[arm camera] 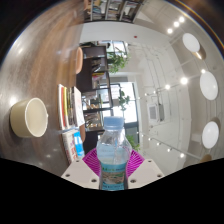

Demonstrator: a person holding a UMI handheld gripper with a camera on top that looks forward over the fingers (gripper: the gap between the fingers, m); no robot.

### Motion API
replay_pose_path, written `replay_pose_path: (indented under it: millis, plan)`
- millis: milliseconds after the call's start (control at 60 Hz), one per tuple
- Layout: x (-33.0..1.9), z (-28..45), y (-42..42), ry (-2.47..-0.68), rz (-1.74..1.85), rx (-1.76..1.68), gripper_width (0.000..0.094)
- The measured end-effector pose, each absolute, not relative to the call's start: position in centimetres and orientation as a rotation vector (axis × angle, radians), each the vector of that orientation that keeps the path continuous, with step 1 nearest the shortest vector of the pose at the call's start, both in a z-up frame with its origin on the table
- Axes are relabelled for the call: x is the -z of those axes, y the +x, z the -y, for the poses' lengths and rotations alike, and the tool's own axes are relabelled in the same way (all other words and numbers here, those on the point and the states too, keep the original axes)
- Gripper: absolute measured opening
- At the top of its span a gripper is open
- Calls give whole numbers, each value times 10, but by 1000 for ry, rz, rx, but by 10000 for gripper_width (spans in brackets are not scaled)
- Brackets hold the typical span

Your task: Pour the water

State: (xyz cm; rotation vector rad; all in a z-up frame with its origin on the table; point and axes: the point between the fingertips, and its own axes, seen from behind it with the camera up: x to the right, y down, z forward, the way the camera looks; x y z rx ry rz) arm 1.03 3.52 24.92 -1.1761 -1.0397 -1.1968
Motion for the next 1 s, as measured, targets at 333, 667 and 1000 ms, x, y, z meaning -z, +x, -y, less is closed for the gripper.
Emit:
replay_pose_path:
  millis: [333, 667, 1000]
  plan:
    - [-233, -23, 67, -1565, 154, 289, 297]
    - [-123, -19, 93, -1705, -12, 88, 293]
    - [-88, -15, 94, -1723, -43, 63, 348]
